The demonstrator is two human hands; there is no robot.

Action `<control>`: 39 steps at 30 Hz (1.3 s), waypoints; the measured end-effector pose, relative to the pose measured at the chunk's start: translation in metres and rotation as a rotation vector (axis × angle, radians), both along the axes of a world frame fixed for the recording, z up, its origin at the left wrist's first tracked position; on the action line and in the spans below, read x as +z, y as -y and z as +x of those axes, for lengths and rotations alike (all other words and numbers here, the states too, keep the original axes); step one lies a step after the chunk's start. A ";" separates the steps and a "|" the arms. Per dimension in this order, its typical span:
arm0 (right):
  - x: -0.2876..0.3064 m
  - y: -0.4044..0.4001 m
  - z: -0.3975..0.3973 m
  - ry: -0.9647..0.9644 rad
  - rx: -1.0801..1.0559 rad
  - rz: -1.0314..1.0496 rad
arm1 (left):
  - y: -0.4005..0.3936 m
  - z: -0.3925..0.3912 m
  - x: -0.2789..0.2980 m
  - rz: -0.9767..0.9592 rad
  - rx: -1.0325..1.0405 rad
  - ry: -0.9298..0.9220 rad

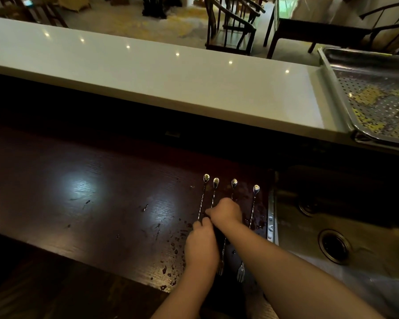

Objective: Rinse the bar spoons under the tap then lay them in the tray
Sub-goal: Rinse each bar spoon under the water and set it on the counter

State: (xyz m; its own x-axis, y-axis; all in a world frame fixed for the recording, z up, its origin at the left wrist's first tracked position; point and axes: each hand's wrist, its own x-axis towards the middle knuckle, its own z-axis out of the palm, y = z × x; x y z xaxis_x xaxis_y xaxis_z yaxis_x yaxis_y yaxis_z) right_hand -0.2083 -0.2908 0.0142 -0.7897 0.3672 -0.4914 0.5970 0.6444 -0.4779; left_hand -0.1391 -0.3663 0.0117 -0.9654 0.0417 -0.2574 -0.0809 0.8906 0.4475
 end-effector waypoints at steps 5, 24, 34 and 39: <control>0.003 0.003 -0.001 0.042 -0.044 -0.018 | 0.005 -0.002 0.000 -0.039 -0.018 0.040; 0.018 -0.014 0.018 -0.087 -0.146 -0.080 | -0.005 -0.006 0.005 -0.024 -0.114 0.022; 0.037 -0.116 0.058 -0.274 -0.473 -0.259 | -0.081 0.012 0.031 -0.108 -0.408 -0.081; 0.039 -0.183 0.090 -0.347 -0.898 -0.544 | -0.139 0.030 0.032 -0.177 -0.620 -0.093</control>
